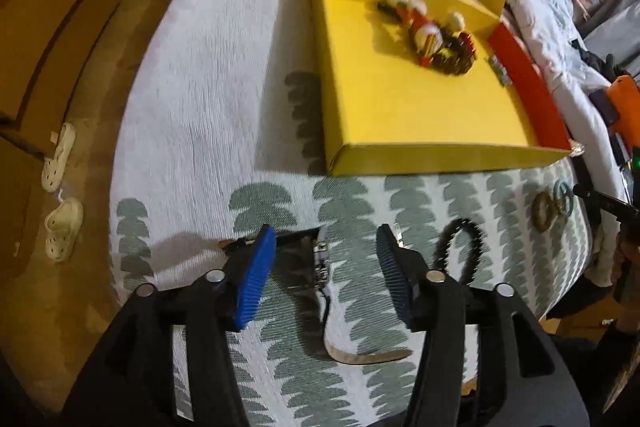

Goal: Organize jewelry

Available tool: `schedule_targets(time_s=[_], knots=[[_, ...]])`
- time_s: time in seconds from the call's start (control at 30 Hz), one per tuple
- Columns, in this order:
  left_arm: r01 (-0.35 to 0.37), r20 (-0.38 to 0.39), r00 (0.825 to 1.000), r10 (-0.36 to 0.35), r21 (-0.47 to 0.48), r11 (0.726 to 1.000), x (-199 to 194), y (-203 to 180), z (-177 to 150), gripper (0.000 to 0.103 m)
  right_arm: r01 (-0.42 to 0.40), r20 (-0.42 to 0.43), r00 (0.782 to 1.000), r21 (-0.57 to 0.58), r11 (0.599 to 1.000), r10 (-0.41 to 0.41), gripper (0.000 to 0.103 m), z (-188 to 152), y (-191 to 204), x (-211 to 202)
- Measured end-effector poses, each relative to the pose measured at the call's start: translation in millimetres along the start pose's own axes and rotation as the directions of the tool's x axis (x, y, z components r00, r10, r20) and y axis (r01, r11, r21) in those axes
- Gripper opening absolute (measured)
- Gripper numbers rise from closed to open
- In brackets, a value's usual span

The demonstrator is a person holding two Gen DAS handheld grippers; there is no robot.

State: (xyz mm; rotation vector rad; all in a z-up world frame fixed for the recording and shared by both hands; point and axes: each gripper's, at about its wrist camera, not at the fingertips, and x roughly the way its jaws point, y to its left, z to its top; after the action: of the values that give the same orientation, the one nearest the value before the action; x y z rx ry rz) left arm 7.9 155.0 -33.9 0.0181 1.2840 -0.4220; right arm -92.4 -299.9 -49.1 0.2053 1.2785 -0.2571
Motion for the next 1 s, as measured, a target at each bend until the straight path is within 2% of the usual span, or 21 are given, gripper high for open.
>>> schedule_targets(time_s=[0.23, 0.3, 0.47, 0.53, 0.6, 0.7, 0.77, 0.93, 1.0], knots=[[-0.036, 0.103, 0.994, 0.032, 0.037, 0.999, -18.6, -31.9, 9.2, 0.070, -0.068, 0.125, 0.989, -0.040, 0.997, 0.073, 0.023, 13.9, 27.9, -41.4], [-0.056, 0.145, 0.988, 0.050, 0.040, 0.998, -19.8, -43.3, 12.9, 0.077, -0.099, 0.164, 0.981, -0.050, 0.994, 0.106, 0.023, 17.7, 37.8, -49.5], [-0.089, 0.231, 0.970, 0.078, 0.040, 0.995, -15.5, -67.7, 30.4, 0.085, -0.174, 0.213, 0.959, -0.070, 0.982, 0.186, 0.023, 27.8, 53.6, -54.1], [-0.089, 0.227, 0.970, 0.084, 0.013, 0.996, -7.9, -74.0, 40.7, 0.086, -0.179, 0.206, 0.960, -0.072, 0.981, 0.190, 0.023, 34.5, 63.1, -49.3], [-0.064, 0.235, 0.970, 0.061, 0.005, 0.998, -2.7, -79.8, 49.6, 0.086, -0.205, 0.216, 0.952, -0.082, 0.975, 0.218, 0.023, 38.9, 70.7, -46.2], [-0.100, 0.235, 0.967, 0.101, -0.015, 0.995, 8.7, -90.1, 64.0, 0.086, -0.229, 0.208, 0.947, -0.100, 0.968, 0.246, 0.023, 48.3, 86.5, -37.9], [-0.106, 0.251, 0.962, 0.107, -0.015, 0.994, 16.7, -96.8, 75.3, 0.086, -0.257, 0.216, 0.936, -0.125, 0.958, 0.279, 0.023, 54.4, 97.9, -33.3], [-0.094, 0.226, 0.969, 0.102, -0.044, 0.995, 39.1, -97.1, 104.6, 0.086, -0.242, 0.191, 0.943, -0.164, 0.956, 0.271, 0.023, 73.9, 126.6, -14.3], [-0.081, 0.196, 0.977, 0.090, -0.056, 0.995, 48.2, -94.2, 115.5, 0.086, -0.239, 0.188, 0.944, -0.176, 0.955, 0.271, 0.023, 82.9, 134.1, -9.2]])
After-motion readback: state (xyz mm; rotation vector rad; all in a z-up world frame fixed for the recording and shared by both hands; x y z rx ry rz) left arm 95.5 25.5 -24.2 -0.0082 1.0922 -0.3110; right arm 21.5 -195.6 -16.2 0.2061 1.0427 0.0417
